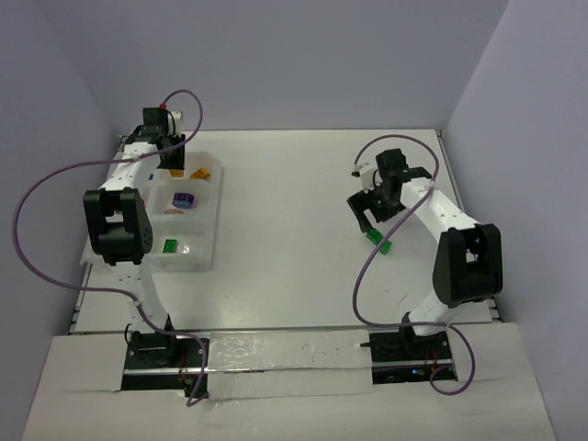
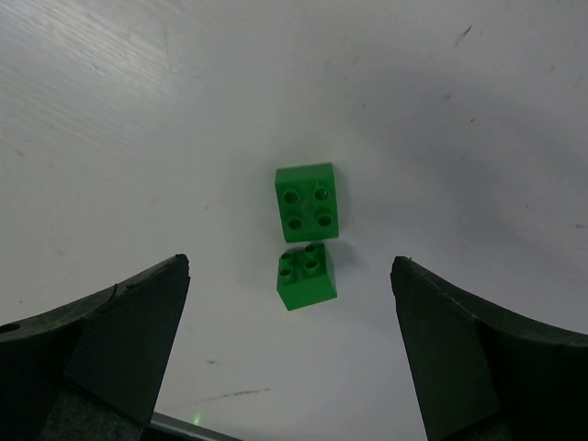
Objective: Sort the legos into containers by color
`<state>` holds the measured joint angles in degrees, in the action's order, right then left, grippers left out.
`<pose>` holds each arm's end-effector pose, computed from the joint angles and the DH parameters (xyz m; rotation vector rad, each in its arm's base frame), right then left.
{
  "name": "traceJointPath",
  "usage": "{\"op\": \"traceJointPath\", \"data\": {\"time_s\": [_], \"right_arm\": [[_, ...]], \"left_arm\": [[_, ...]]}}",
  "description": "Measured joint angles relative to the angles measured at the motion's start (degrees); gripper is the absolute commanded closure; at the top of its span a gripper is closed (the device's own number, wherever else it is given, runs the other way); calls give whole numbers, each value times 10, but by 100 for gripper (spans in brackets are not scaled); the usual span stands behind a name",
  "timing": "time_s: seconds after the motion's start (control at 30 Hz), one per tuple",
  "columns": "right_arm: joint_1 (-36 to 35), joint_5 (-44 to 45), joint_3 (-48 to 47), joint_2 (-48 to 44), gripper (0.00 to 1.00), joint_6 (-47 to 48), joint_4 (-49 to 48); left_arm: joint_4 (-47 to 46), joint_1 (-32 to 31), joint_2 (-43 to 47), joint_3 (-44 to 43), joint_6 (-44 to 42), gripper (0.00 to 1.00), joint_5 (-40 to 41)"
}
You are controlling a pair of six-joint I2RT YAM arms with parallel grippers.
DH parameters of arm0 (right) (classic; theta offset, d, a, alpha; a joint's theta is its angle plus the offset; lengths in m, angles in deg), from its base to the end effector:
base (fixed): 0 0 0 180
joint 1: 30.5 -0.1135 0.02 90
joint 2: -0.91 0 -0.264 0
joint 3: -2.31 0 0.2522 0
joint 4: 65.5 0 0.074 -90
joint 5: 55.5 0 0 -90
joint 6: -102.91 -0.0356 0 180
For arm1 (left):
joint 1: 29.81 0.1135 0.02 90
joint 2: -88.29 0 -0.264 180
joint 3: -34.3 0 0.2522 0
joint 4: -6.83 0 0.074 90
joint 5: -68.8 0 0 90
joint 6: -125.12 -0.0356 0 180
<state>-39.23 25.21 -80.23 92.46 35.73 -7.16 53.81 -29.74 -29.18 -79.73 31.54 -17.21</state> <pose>0.3137 0.0540 0.2372 -0.7838 2.6114 0.1529 0.4633 0.0030 0.2482 0.0444 2.4508 0.1134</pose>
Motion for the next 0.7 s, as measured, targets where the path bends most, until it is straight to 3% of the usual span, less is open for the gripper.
{"op": "traceJointPath", "data": {"time_s": [0.37, 0.53, 0.7], "right_arm": [[0, 65, 20, 38, 12, 32, 2], [-4, 69, 20, 69, 22, 46, 1], [-14, 78, 21, 79, 37, 56, -7]], "left_arm": [[8, 0, 0, 0, -1, 37, 5], [14, 0, 12, 5, 0, 29, -25], [13, 0, 63, 25, 5, 24, -88]]}}
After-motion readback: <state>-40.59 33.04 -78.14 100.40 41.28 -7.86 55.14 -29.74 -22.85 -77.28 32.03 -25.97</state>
